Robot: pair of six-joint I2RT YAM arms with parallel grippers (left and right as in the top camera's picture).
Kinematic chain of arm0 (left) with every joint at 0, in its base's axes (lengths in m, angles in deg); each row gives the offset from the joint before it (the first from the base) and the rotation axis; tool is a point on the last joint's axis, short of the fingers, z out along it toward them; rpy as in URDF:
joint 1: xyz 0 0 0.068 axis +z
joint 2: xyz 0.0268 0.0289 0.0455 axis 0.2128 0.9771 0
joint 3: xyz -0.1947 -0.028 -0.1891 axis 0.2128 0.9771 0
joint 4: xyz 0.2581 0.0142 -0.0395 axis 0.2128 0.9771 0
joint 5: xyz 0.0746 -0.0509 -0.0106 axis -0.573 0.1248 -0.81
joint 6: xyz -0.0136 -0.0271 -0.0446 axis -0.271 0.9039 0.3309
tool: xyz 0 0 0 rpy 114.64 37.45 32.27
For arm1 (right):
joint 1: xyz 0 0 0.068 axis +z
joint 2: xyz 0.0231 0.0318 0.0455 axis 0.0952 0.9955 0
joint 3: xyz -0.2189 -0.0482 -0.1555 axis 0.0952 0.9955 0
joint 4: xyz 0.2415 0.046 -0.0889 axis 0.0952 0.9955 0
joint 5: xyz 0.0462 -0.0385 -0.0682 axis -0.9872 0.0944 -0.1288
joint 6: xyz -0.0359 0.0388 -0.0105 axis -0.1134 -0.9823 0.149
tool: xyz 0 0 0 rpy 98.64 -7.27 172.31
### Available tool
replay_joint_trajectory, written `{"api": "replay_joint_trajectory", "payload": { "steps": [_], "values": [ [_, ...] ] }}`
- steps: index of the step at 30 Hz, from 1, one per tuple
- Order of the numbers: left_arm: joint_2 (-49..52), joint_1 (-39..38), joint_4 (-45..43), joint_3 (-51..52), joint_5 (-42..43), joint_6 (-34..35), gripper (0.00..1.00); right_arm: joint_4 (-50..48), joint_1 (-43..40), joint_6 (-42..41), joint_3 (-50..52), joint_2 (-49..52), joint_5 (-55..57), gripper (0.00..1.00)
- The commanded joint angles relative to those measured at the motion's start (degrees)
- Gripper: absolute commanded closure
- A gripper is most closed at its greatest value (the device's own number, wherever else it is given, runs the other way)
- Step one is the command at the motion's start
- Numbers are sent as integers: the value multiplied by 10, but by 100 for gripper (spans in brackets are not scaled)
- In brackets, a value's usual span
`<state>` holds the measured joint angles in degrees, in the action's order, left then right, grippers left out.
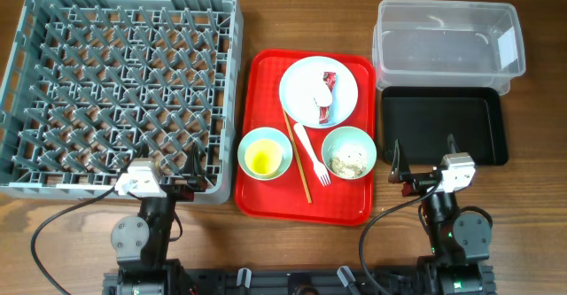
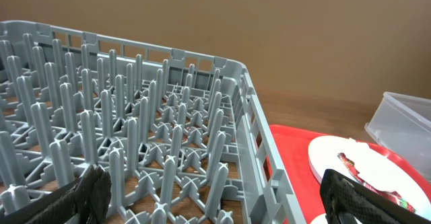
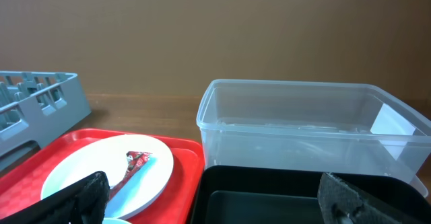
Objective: Sort waste into correct bins and load items into the dishwasher rack
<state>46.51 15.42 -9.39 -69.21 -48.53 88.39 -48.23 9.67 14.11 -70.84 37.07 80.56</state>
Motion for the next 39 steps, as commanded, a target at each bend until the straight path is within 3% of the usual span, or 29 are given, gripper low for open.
{"api": "replay_joint_trajectory", "payload": {
  "steps": [1,24,33,39],
  "values": [
    [-4,4,1,4,-6,1,0,-3,-1,6,1,-4,8,0],
    [-4,4,1,4,-5,1,0,-3,-1,5,1,-4,7,0],
    [-4,4,2,2,-6,1,0,-3,-1,-40,0,-3,3,0],
    [14,4,39,-34,-6,1,0,30,-1,-39,-33,28,12,0]
  ]
}}
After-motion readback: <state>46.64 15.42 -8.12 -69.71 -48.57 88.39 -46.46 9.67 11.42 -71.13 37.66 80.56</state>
